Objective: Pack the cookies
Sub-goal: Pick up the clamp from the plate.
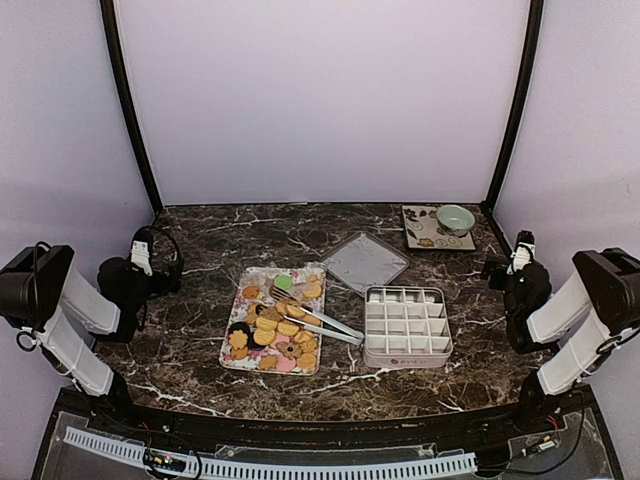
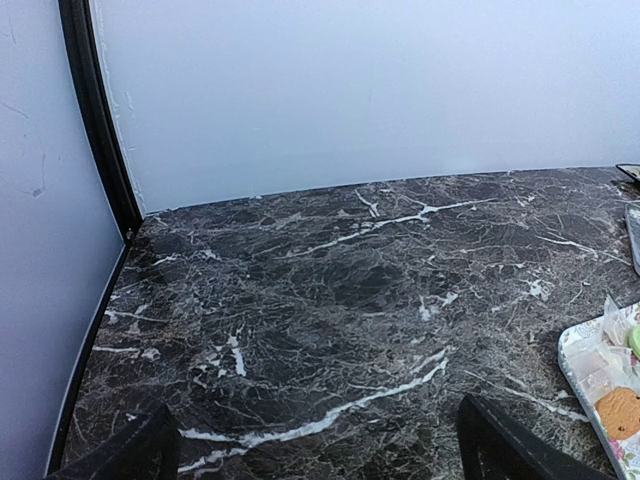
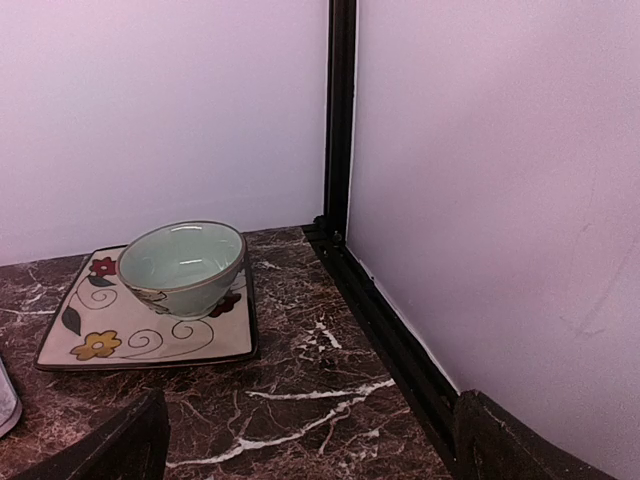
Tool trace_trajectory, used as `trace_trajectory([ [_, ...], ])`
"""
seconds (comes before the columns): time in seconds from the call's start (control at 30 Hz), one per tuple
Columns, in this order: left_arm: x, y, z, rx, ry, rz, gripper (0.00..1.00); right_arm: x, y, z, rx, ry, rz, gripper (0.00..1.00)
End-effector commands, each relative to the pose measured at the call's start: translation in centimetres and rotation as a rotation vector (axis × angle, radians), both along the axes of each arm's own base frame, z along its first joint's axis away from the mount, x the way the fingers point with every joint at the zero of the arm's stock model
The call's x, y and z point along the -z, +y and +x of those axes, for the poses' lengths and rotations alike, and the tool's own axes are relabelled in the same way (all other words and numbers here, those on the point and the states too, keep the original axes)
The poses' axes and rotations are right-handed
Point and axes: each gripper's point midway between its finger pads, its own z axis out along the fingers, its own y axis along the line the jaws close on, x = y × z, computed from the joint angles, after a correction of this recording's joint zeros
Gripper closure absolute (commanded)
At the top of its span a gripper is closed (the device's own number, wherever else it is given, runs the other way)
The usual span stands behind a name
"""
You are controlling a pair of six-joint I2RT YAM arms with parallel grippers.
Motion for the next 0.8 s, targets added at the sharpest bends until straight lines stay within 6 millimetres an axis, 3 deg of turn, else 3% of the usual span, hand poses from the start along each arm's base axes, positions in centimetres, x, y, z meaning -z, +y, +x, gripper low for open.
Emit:
trace_trajectory([
  [0.0, -1.0, -0.2, 0.2, 0.006, -0.038, 0.010, 0.01, -1.1, -0.2, 0.4, 0.004, -0.044, 0.011, 0.00],
  [0.23, -0.9, -0.1, 0.2, 0.005, -0.035, 0.010, 0.01, -1.0, -2.7, 0.2, 0.131, -0.047, 0.073, 0.00],
  [0.4, -1.2, -0.1, 0.3, 0.008, -0.041, 0.004, 0.01, -1.7, -2.0, -0.5, 0.087, -0.072, 0.060, 0.00],
  [0.47, -1.6, 0.7, 1.0, -0.038, -0.005, -0.008, 0.01, -3.2, -2.1, -0.8, 0.118, -0.105, 0.050, 0.00],
  [0.57, -2.1, 1.8, 3.5, -0.083, 0.141, -0.010, 0.01, -5.2, -4.2, -0.5, 0.261, -0.040, 0.098, 0.00],
  [0.67, -1.6, 1.0, 5.2, 0.003, 0.349, 0.033, 0.01, -9.1, -4.6, 0.4, 0.274, -0.008, 0.070, 0.00],
  [0.77, -2.3, -0.1, 5.9, 0.091, 0.497, 0.018, 0.03, -11.7, -5.3, 1.0, 0.321, -0.039, 0.192, 0.00],
])
